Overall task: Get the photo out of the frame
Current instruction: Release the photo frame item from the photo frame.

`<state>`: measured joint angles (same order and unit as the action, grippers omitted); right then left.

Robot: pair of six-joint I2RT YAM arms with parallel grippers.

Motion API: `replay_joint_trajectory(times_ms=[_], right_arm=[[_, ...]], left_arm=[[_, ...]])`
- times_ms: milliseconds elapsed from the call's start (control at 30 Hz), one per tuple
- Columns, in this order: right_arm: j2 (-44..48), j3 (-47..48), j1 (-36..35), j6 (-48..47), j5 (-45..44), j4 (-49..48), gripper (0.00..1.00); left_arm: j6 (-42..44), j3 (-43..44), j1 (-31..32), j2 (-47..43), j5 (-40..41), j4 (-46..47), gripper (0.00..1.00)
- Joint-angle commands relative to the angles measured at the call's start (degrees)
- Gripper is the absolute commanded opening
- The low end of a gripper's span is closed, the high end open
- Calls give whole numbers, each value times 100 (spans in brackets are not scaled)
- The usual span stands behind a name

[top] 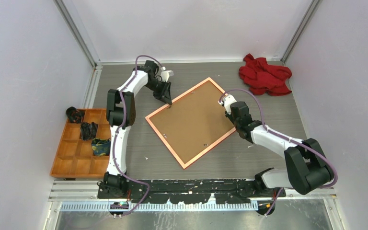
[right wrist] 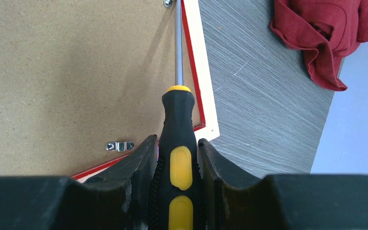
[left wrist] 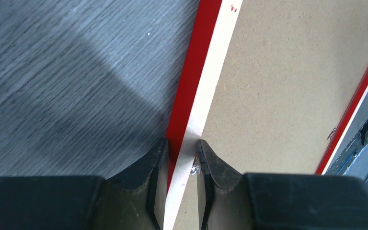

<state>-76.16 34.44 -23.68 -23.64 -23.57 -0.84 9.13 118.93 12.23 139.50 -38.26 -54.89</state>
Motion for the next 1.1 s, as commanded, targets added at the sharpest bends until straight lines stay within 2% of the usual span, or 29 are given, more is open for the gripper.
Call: replay_joint_trajectory(times_ms=[0,1067], right_arm=[[2,107,-28,4,-121,-329,1],[-298,134,-36,36,-373,-687,1]], left_arm=[[-38,-28,-107,257,310,0,9],[-52,-12,-124,271,285,5,8]])
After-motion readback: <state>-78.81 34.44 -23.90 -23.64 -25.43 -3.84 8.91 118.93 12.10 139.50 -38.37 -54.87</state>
